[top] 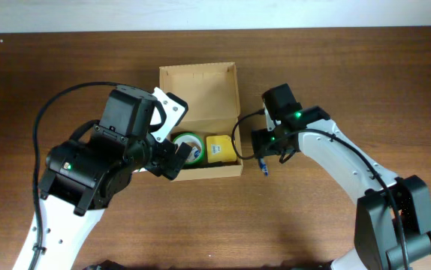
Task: Pack container
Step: 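Lower the right gripper and grasp the blue pen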
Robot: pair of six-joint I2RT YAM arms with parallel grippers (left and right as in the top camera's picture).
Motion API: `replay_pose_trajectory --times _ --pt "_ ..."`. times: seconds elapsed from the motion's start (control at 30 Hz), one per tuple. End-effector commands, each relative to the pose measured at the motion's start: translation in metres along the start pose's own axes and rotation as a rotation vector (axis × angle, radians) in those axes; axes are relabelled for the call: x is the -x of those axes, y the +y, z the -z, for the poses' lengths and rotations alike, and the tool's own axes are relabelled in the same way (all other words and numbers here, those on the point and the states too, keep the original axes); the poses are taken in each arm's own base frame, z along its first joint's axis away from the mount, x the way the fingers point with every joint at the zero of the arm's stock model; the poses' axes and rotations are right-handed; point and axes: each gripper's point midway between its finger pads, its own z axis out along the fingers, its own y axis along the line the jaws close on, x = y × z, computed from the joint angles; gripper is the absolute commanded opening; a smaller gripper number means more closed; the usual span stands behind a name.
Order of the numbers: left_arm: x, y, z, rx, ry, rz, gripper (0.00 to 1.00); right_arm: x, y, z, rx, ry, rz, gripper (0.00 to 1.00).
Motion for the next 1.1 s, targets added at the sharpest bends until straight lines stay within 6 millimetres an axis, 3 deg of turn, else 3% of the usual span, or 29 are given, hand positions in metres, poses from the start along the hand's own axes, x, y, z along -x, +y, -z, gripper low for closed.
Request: replay_pose_trajectory --times 0.0,0.3,1.07 --pt "0.006 0.001 0.009 0.011 -0.035 0.0 1.0 -0.005 0.002 -0.01 0.025 0.012 0.043 0.76" --pt "0.005 0.001 0.009 0.01 -0.034 -0.001 1.0 -0.014 0.0 -0.033 0.03 -0.025 0.072 0.68" --pt "0.005 0.001 0.009 0.01 -0.034 -0.001 1.0 -0.025 0.008 -0.062 0.086 -0.02 0.074 0.41"
